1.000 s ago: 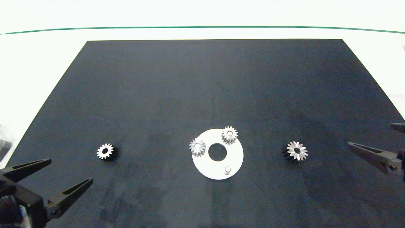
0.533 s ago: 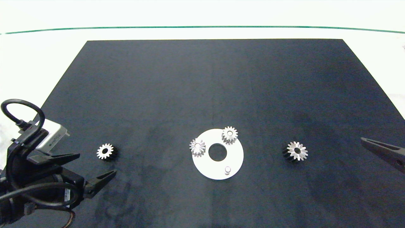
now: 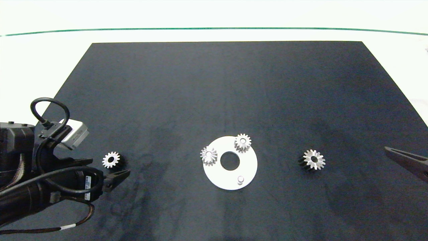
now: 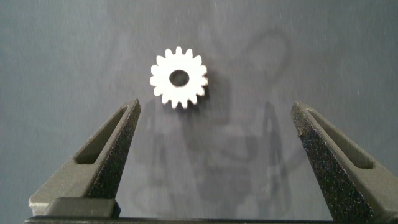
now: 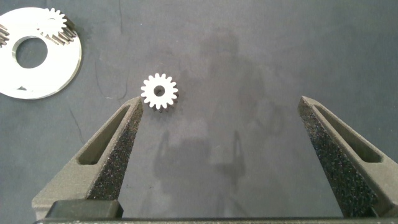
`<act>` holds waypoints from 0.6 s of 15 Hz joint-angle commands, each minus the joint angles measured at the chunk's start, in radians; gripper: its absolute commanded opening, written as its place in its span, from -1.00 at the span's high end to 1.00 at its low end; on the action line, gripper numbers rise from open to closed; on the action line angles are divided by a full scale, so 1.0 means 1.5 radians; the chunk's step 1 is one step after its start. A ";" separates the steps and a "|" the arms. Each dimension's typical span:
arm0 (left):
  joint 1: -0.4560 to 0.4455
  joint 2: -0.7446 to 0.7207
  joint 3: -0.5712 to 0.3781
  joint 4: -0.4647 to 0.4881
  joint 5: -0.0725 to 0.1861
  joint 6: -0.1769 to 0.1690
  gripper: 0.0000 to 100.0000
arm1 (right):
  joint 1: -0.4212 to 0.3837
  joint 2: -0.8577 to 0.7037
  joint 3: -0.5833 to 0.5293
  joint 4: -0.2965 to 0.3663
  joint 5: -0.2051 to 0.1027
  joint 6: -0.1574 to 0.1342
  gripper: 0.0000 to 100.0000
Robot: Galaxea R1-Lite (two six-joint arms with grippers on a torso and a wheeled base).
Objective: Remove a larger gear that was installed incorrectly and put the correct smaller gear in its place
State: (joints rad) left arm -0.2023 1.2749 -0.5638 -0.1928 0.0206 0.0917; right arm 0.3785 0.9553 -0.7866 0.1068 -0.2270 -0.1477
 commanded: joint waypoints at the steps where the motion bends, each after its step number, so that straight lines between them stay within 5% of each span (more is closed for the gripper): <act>1: 0.004 0.040 -0.004 -0.031 0.001 -0.004 -1.00 | 0.000 -0.001 0.002 0.001 -0.001 -0.001 -1.00; 9: 0.038 0.103 -0.008 -0.070 -0.003 -0.004 -1.00 | 0.000 -0.003 0.006 0.001 0.001 0.000 -1.00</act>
State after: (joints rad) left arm -0.1491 1.4153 -0.5747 -0.2957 0.0164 0.0860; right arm 0.3785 0.9491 -0.7774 0.1085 -0.2245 -0.1457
